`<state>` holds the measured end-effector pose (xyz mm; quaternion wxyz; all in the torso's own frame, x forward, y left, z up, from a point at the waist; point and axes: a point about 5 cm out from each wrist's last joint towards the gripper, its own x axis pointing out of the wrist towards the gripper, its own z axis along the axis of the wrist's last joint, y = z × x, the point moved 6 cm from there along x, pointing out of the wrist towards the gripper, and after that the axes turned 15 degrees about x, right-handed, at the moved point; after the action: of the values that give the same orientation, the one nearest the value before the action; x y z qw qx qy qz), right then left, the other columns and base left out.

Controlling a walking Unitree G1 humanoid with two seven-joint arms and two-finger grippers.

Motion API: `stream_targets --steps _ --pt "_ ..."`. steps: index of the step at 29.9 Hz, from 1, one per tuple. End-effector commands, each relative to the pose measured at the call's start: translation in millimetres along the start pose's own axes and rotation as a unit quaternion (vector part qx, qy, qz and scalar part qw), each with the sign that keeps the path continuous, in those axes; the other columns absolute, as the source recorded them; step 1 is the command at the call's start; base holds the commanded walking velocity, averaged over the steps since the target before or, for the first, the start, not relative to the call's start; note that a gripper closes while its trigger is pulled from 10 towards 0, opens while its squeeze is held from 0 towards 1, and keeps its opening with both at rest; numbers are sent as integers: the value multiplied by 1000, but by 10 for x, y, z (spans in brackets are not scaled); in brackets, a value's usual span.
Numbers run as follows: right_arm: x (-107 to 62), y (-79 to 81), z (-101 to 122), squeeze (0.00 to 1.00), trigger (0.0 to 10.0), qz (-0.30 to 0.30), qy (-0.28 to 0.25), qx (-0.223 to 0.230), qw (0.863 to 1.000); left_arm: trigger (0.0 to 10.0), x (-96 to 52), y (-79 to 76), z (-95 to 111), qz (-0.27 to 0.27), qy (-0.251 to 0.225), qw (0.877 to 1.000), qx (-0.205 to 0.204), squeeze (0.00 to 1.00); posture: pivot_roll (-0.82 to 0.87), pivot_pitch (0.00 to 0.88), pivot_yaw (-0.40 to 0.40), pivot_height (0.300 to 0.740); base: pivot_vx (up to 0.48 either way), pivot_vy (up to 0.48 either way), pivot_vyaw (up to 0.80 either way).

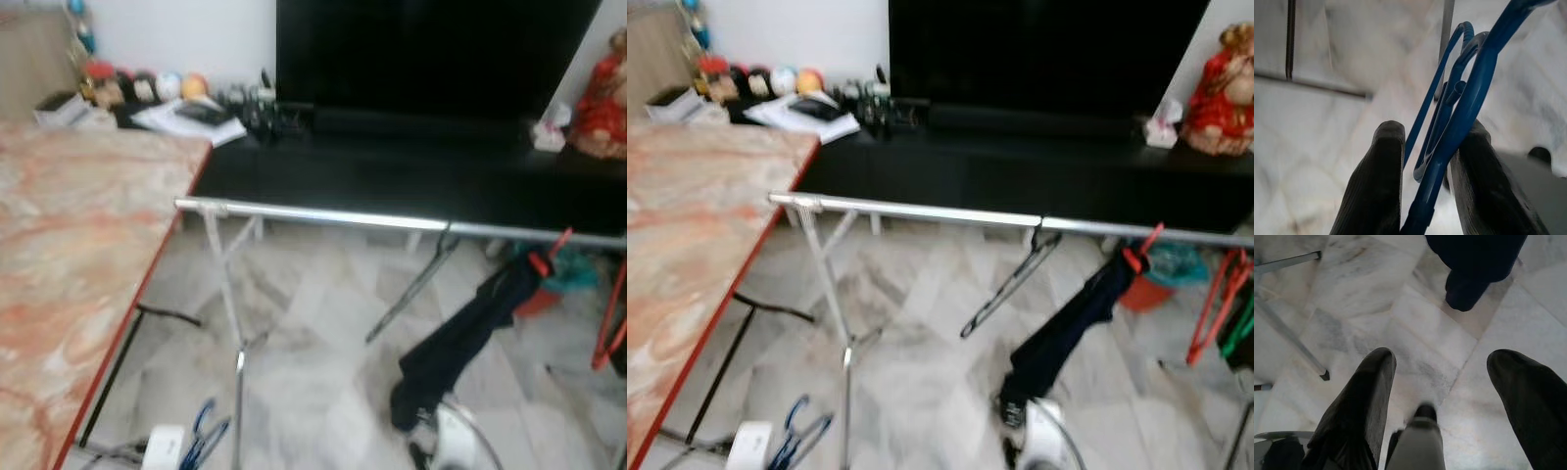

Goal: Hang hanger

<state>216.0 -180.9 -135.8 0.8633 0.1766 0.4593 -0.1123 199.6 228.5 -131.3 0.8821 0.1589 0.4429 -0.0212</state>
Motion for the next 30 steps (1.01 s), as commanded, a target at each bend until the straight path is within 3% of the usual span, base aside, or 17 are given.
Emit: stream_targets --steps 1,8,13,15,17,18,19,21,26,30 --pt "-27 -207 -36 0 10000 -24 7 -1 1000 10000 16 -84 91 -6 -14 1000 -1 0 36 0 -43 740 0 0 -663" --pt "-26 -200 -35 0 10000 -22 6 -7 1000 10000 32 80 328 26 -59 998 5 0 36 0 -43 740 0 0 -518" --pt "-26 -194 -27 0 10000 -20 4 -9 1000 10000 -12 268 725 66 -148 987 -6 0 39 0 -41 740 0 0 0" --pt "-27 -199 -31 0 10000 -20 4 -10 1000 10000 -39 235 890 52 -186 981 -6 0 45 0 -43 740 0 0 0" --pt "-27 -199 -33 0 10000 -20 4 -10 1000 10000 -47 213 927 45 -195 980 4 0 48 0 -44 740 0 0 0" --pt "-27 -196 -37 0 10000 -20 5 -11 1000 10000 -59 166 984 32 -207 977 33 0 47 0 -43 740 0 0 0" --pt "-27 -193 -40 0 10000 -19 6 -13 1000 10000 -105 60 1162 2 -246 966 78 0 47 0 -43 740 0 0 0" --pt "-27 -194 -40 0 10000 -19 6 -13 1000 10000 -119 57 1216 0 -256 964 78 0 47 0 -43 740 0 0 0" --pt "-28 -196 -32 0 10000 -20 3 -10 1000 10000 -267 121 1763 26 -345 934 88 0 45 0 -38 740 0 0 0" --pt "-28 -195 -29 0 10000 -20 0 -6 1000 10000 -348 167 1978 47 -377 921 82 0 38 0 -34 740 0 0 0"
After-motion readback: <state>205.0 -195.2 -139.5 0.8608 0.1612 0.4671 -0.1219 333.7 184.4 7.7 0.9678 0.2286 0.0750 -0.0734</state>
